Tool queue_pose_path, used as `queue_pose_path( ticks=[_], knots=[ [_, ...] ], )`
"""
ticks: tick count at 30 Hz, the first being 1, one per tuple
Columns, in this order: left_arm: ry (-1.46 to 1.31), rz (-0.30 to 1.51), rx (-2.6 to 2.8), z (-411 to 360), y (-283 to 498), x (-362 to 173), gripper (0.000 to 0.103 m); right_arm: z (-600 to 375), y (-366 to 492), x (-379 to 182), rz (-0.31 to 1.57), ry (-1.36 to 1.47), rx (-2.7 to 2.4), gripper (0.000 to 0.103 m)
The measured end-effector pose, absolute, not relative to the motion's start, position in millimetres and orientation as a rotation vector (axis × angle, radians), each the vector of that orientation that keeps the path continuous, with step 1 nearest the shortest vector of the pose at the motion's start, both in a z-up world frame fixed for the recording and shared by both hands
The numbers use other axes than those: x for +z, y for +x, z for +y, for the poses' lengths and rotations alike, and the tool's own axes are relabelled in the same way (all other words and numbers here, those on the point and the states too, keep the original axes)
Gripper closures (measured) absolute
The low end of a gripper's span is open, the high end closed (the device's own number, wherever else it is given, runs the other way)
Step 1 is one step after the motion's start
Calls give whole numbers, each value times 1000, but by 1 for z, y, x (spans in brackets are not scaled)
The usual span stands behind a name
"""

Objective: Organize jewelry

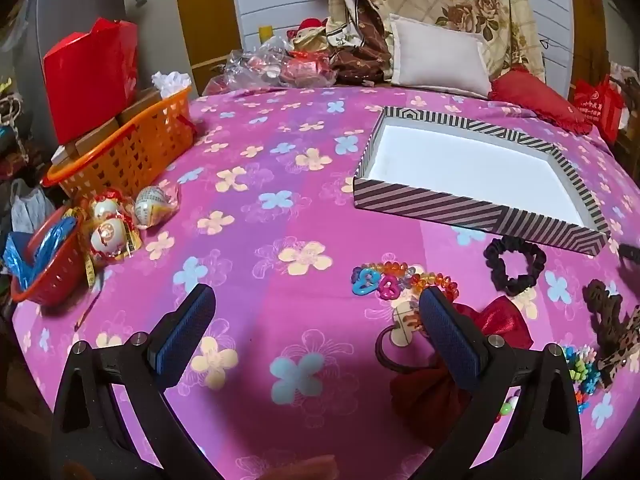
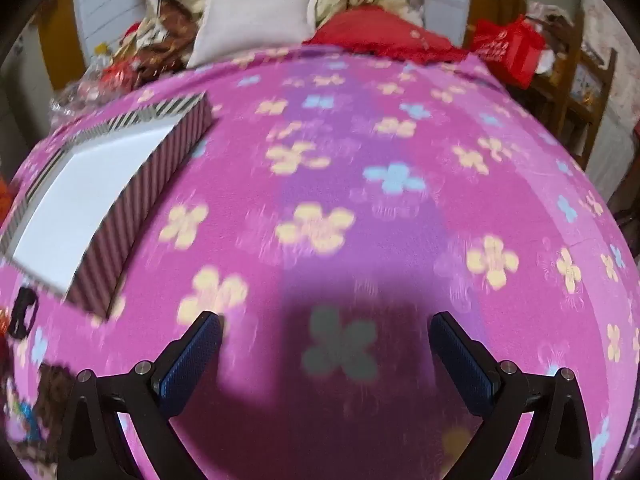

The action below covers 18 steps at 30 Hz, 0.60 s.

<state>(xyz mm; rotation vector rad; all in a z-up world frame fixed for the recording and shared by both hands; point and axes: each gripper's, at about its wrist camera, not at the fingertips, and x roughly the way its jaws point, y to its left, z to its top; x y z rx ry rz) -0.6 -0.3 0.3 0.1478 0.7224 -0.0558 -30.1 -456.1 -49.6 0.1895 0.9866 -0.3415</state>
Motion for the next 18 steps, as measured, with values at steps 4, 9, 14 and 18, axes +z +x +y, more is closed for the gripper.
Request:
queue_pose_path(
  ticks=[4,9,14,18],
  knots=[
    [162,682,-32,0,-13,5,1,-442,-76,-32,991,256,-319,0],
    [62,751,-57,11,-15,10,1,-401,-138,-3,945,282,-232,0],
    [-8,801,-115,16,-34,12,1,-357,-177,0,928,400,-122,0],
    [-42,815,-111,21,-56,11,1,-317,-184,0,937,369,-64,0]
  ],
)
